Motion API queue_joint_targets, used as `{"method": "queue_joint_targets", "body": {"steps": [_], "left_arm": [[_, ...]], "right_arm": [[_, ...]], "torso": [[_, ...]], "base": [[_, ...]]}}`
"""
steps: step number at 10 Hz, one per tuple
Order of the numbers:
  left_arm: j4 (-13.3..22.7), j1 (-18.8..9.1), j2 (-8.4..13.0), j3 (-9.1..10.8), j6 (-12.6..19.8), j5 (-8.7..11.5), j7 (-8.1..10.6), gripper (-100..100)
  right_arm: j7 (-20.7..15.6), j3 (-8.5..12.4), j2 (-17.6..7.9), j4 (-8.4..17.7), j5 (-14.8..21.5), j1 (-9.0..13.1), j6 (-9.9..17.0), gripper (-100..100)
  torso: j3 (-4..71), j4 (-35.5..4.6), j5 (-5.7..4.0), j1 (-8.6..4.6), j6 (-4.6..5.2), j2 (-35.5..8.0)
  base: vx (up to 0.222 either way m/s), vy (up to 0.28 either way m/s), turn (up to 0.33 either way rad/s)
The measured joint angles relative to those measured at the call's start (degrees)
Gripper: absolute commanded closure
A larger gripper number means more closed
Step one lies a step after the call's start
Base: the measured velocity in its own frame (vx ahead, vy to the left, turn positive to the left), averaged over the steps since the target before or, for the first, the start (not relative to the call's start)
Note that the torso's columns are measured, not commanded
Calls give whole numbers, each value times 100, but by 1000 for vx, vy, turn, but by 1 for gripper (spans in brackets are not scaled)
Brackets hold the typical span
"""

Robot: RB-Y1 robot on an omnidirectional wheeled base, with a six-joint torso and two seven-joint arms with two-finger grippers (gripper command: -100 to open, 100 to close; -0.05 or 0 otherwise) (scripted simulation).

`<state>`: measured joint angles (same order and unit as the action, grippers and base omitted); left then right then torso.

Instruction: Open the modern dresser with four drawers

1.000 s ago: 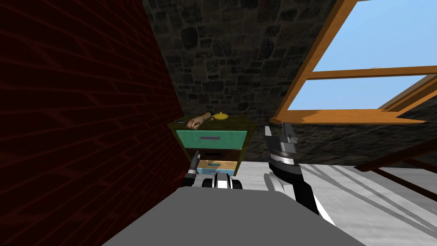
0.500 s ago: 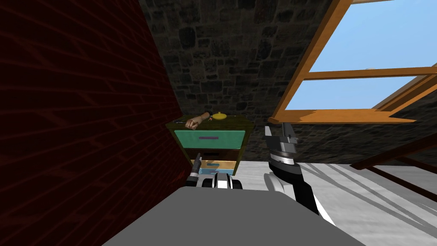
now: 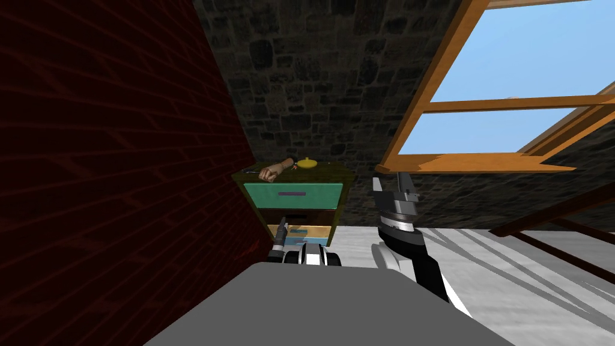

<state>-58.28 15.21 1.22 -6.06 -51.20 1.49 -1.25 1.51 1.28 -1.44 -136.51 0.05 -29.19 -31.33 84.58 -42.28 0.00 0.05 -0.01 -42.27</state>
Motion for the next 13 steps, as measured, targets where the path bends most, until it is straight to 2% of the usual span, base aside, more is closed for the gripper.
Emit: {"method": "queue_joint_targets", "body": {"steps": [2,3,5,9,10,13], "left_arm": [[-111,-99,-9,23,191,6,-10,-100],[-118,-105,-10,24,216,6,-13,100],[-13,-67,-11,14,77,3,-11,100],[-272,-25,-3,-32,278,-20,-4,100],[-279,-21,-3,-33,289,-21,-4,-100],[-301,-20,303,-34,311,-21,-6,-100]], "right_arm": [[0,0,0,0,0,-1,0,0],[0,0,0,0,0,0,0,0],[0,0,0,0,0,0,0,0],[0,0,0,1,0,3,1,0],[0,0,0,1,0,1,1,0],[0,0,0,0,0,-1,0,0]], "torso": [[6,3,0,-1,0,9],[-1,0,0,-4,0,-3],[-7,-3,0,-5,2,-8],[-5,-2,-1,-7,1,-7],[19,8,-1,-5,1,34],[12,6,0,-5,0,19]], "base": [[29,3,3],[-19,-1,-10],[-64,-2,14],[-182,3,20],[-21,-1,-4],[19,-1,0]]}}
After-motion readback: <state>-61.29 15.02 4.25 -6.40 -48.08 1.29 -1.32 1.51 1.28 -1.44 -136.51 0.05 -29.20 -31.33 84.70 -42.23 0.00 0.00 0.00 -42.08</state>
